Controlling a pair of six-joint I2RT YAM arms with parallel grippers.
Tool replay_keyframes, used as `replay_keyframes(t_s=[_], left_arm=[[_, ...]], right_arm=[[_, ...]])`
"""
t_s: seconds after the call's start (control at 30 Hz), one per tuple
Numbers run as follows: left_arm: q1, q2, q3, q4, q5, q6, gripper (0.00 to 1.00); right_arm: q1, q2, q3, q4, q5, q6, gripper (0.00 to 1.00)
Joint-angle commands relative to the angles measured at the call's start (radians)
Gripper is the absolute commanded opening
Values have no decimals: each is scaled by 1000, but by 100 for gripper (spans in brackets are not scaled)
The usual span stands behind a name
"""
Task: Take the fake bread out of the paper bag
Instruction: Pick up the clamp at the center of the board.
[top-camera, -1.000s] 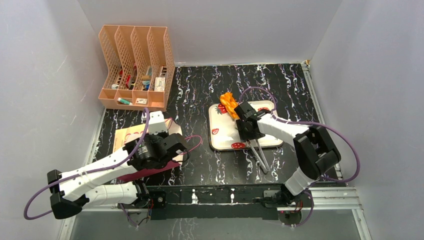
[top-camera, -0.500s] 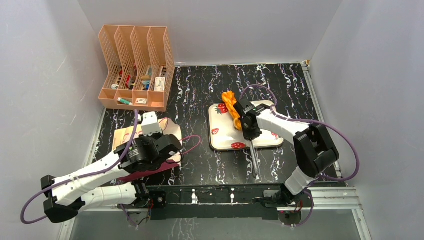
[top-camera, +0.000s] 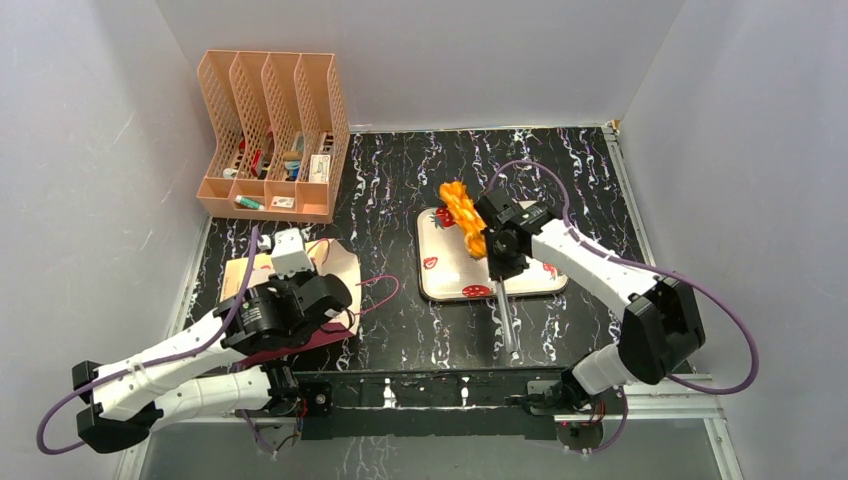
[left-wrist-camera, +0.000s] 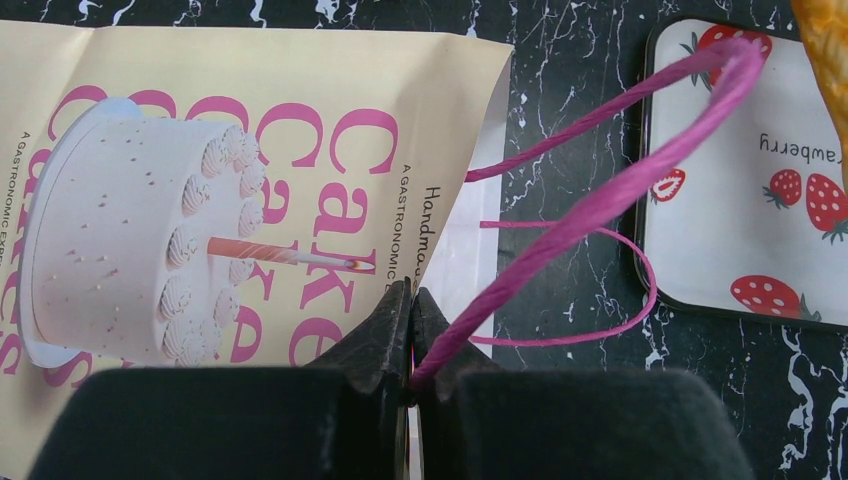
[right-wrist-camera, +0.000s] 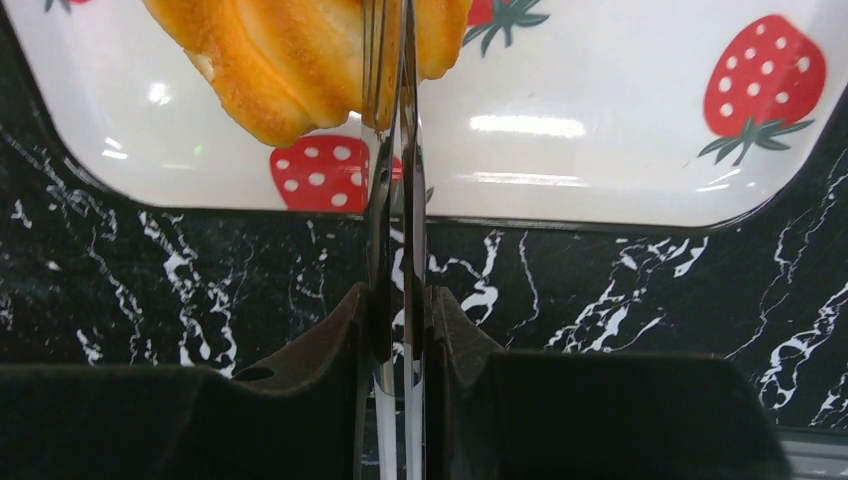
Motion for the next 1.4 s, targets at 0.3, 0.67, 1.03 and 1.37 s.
replay_keyframes(t_s=[0.3,0.67,1.03,1.37], left_arm=[[3,21,55,38,-17,107,0],[3,-15,47,104,19,217,0],[3,-47,58,137,-4,254,0],[3,-58,147,124,-10,293,0]], right_arm=[[291,-64,-87,5,21,365,0],[310,12,-174,163,33,461,44],[310,30,-48,42,101,477,34],[304,66,323,-89,230,477,35]])
